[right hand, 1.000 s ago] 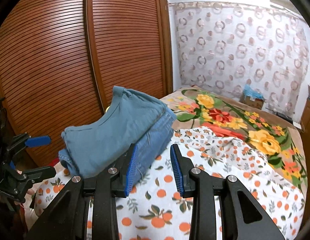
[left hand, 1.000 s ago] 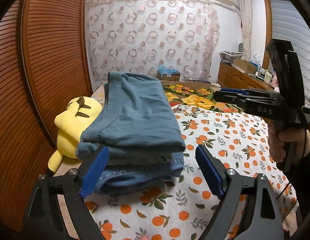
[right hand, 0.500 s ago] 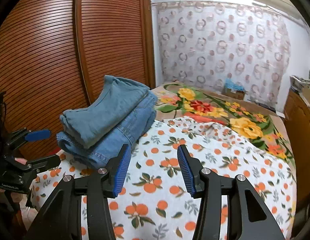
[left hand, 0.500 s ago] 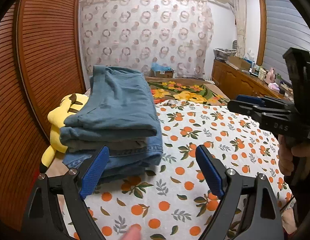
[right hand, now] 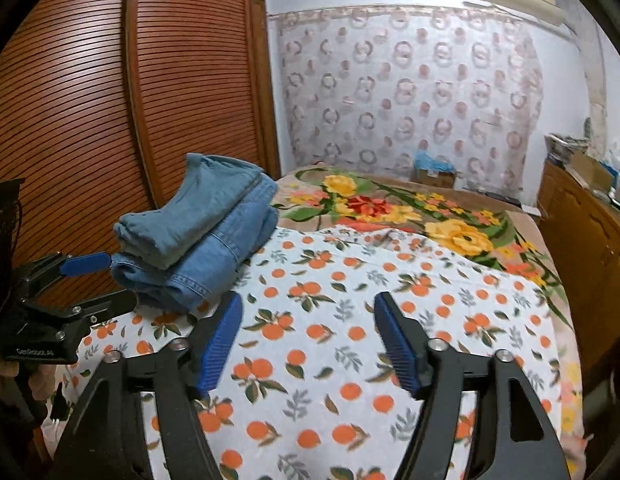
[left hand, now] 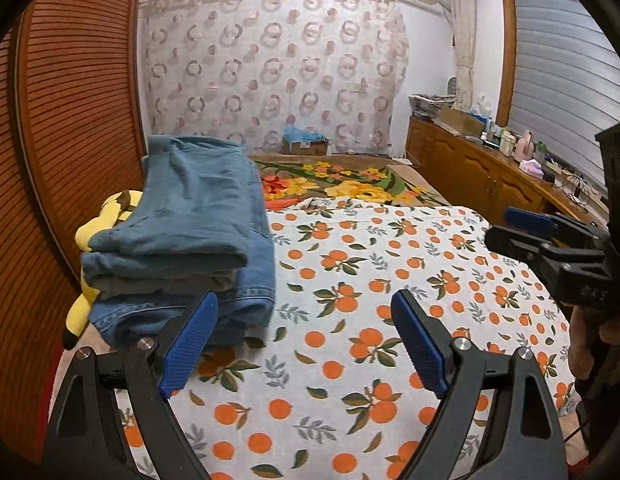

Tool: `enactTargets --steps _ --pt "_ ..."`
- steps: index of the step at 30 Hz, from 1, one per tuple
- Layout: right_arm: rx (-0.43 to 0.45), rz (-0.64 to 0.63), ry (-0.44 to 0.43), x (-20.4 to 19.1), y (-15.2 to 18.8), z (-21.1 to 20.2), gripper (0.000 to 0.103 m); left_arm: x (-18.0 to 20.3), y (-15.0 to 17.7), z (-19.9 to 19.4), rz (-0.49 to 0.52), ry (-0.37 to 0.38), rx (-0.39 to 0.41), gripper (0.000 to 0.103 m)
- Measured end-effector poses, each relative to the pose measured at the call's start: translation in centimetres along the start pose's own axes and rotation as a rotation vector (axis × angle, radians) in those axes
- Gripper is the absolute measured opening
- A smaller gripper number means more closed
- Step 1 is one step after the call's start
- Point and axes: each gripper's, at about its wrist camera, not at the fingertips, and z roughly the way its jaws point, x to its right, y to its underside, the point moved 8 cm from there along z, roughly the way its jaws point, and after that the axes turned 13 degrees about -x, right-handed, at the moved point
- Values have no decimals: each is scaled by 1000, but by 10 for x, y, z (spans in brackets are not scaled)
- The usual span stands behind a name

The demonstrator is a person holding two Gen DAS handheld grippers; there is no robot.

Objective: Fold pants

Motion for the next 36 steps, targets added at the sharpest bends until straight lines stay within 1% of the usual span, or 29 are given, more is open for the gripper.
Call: enactTargets --steps 1,6,12,17,22,29,36 --pt "1 7 2 1 2 -3 79 4 0 1 4 3 -2 89" --pt "5 42 51 6 13 -16 82 23 1 3 21 20 -2 89" --pt "21 95 93 18 27 -36 82 46 0 4 46 31 0 89" --pt "41 122 121 28 29 -51 82 57 -8 -2 57 42 20 89" --pt "66 131 148 27 29 -65 83 68 -20 -14 72 47 49 89" --pt "114 146 164 27 32 -84 83 76 -36 -41 82 52 112 89" --pt "166 142 176 20 33 -101 89 78 -42 -61 85 44 152 89"
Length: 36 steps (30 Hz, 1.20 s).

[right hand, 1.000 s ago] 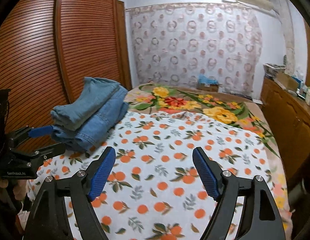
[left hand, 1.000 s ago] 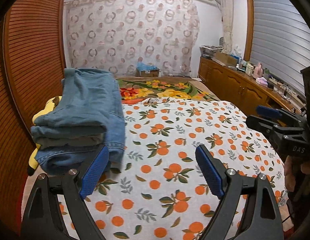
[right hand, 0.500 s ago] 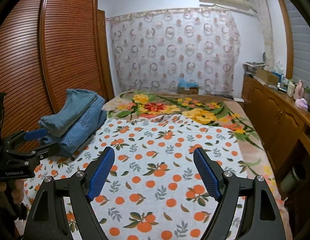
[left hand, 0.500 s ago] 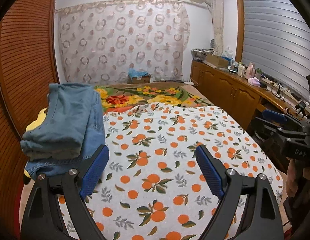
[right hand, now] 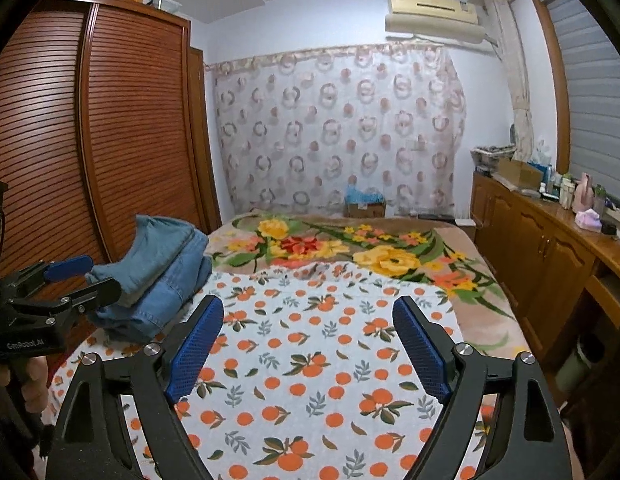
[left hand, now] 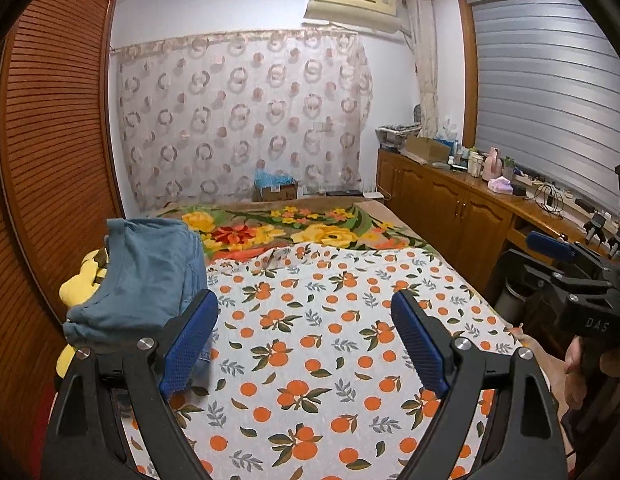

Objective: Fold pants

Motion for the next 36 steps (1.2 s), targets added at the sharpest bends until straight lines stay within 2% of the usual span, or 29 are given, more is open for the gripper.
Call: enactTargets --steps 12,36 --pt "58 1 26 -4 11 -8 91 -2 -6 -24 2 -28 47 89" --pt "58 -4 28 -2 14 -6 92 -8 -4 -25 -9 -34 49 89"
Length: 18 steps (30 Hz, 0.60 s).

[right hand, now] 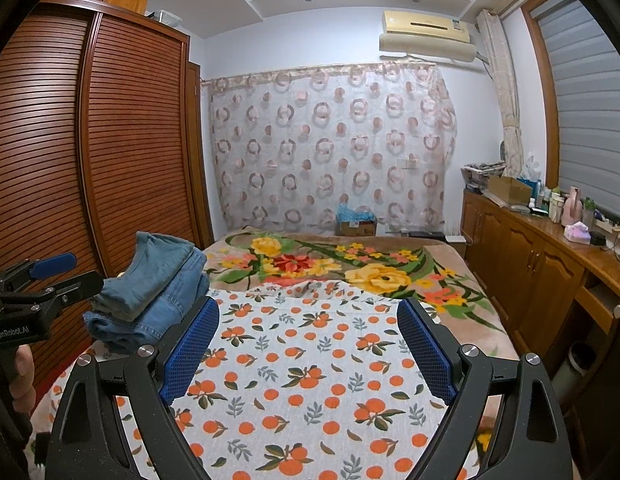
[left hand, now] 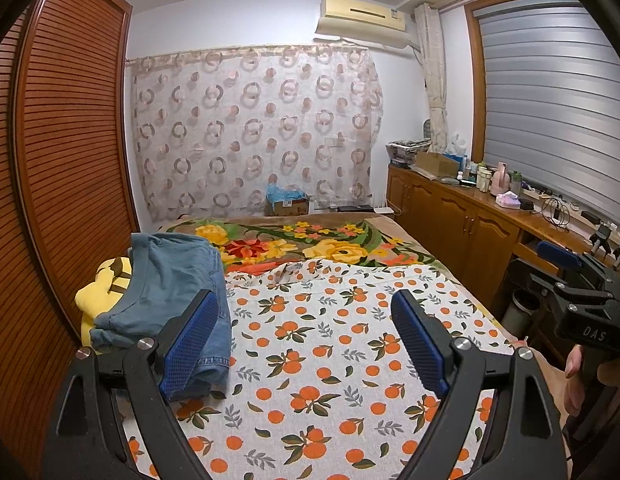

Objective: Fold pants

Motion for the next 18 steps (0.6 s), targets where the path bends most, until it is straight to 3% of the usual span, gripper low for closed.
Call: enactTargets --steps 18 --pt "-2 0 -3 2 0 2 92 -1 0 0 -1 1 1 89"
